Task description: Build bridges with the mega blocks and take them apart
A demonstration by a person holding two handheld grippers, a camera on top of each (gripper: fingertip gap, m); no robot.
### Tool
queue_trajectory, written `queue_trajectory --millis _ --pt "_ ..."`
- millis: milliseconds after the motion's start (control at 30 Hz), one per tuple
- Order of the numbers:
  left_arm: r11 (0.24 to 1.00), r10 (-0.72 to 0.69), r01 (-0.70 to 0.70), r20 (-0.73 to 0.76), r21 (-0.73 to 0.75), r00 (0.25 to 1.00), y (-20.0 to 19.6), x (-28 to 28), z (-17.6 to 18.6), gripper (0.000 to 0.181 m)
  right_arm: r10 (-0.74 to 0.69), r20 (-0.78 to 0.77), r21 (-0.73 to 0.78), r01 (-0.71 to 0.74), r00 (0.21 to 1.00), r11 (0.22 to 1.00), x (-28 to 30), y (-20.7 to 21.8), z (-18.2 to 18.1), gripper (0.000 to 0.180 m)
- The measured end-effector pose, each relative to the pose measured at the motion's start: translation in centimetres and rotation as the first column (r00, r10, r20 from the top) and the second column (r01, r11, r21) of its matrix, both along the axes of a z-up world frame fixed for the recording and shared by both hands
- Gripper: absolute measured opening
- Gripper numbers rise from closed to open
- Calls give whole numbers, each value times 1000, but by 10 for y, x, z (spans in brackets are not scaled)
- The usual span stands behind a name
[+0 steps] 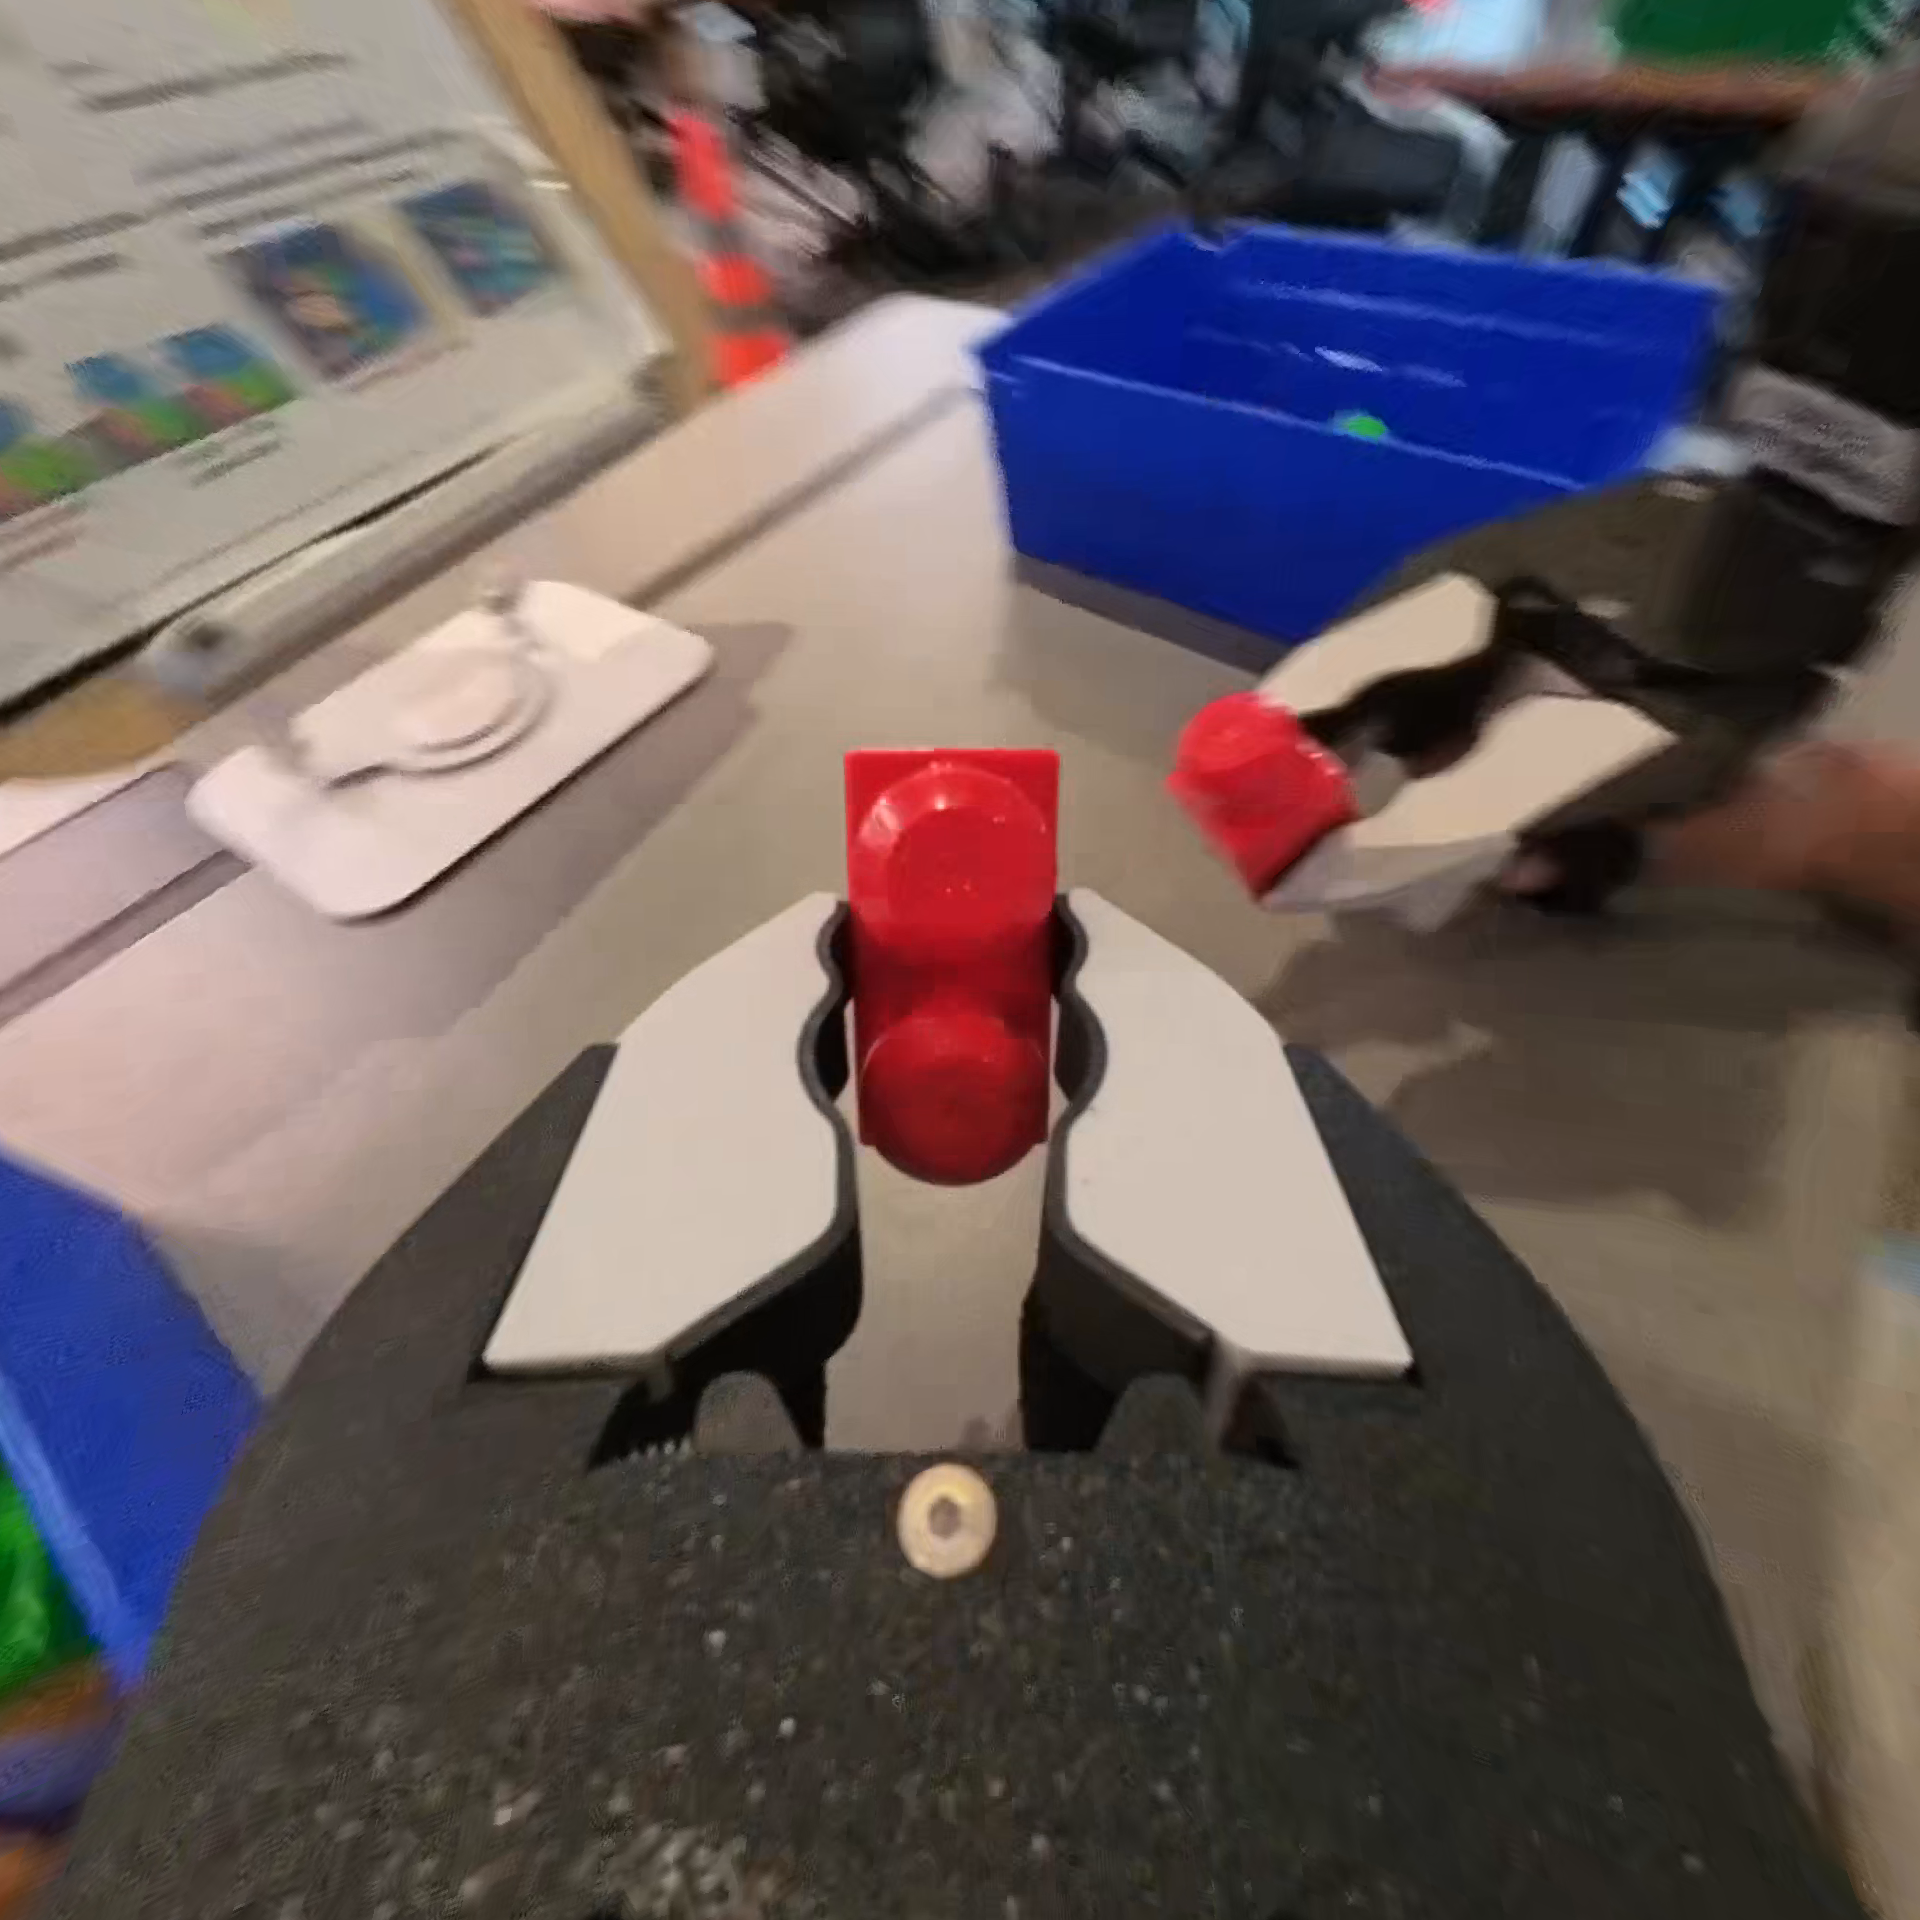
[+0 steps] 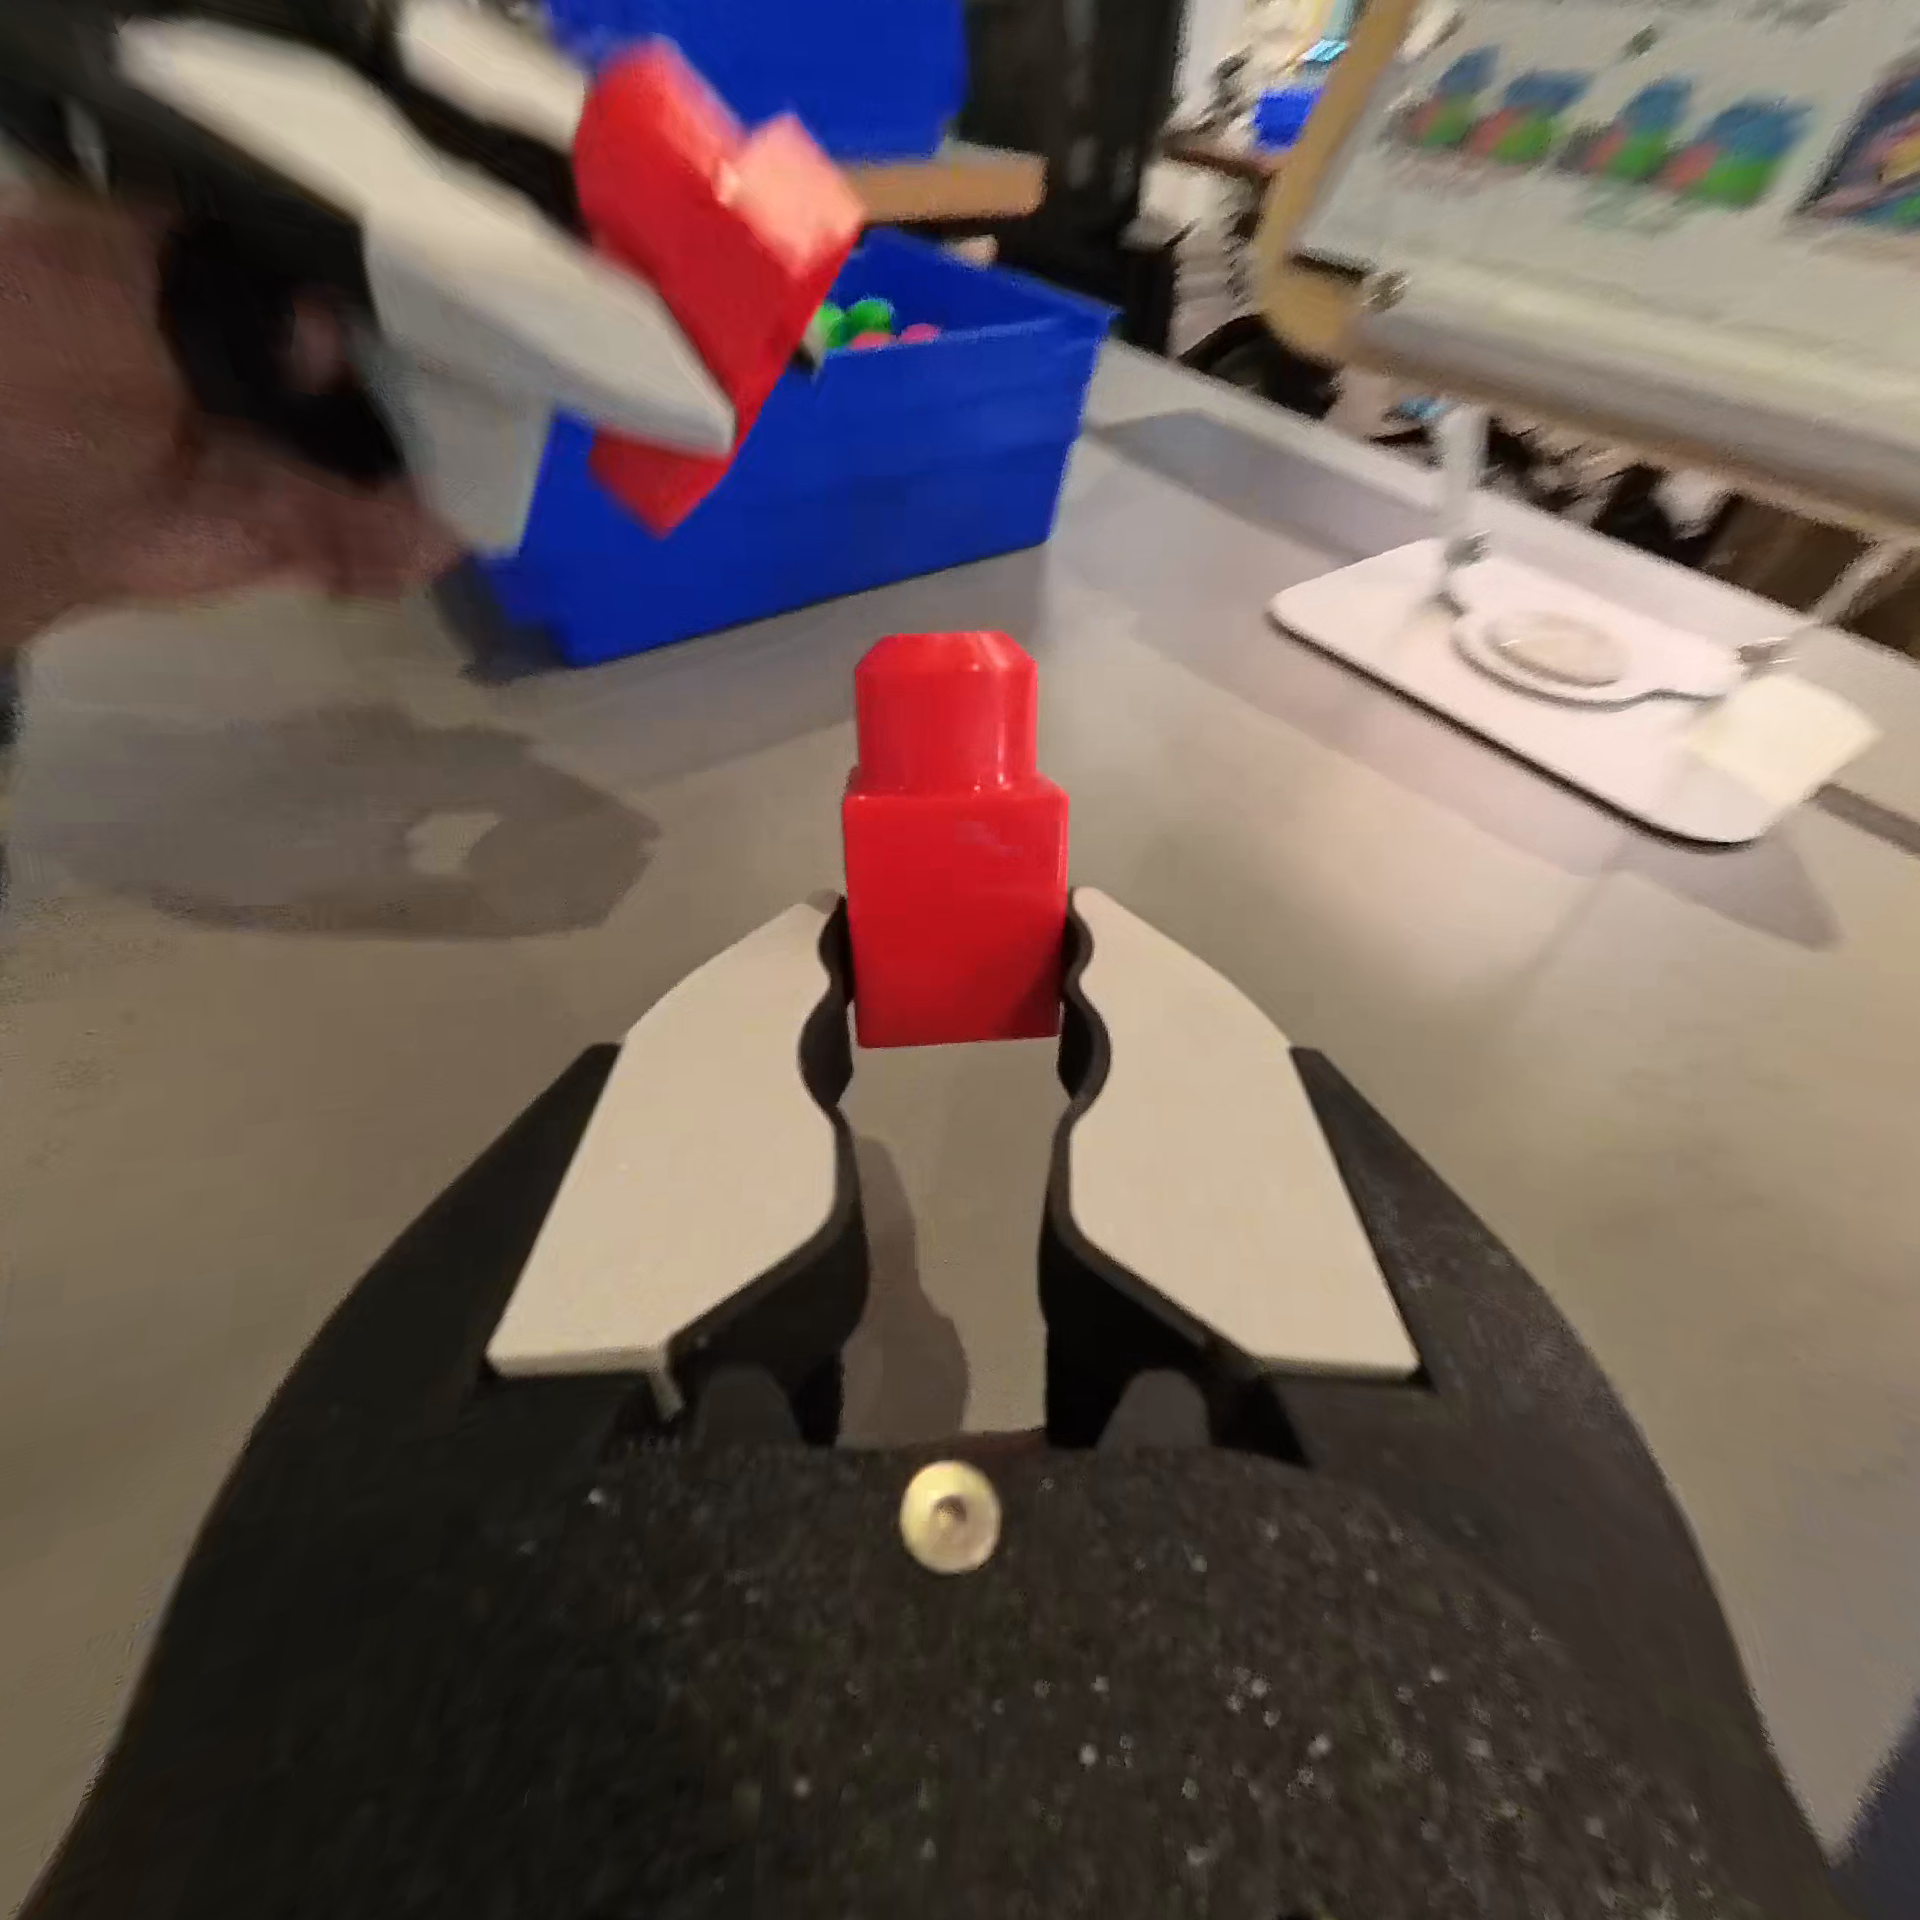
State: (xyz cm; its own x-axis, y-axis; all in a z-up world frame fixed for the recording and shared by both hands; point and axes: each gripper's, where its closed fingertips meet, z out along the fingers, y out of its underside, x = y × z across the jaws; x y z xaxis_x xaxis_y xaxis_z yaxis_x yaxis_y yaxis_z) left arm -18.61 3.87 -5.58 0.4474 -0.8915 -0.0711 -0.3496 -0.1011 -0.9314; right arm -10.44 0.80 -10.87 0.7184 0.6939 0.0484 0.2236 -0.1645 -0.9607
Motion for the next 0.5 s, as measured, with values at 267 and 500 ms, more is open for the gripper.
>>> queue_trajectory --millis 267,500 --pt "970 198 -163 196 -180 960 4 -19 -54 35 -127 47 113 121 991 986 12 5 5 36" --pt "956 191 -129 224 -264 956 9 -24 -57 35 -165 5 174 161 986 971 26 -6 50 36"
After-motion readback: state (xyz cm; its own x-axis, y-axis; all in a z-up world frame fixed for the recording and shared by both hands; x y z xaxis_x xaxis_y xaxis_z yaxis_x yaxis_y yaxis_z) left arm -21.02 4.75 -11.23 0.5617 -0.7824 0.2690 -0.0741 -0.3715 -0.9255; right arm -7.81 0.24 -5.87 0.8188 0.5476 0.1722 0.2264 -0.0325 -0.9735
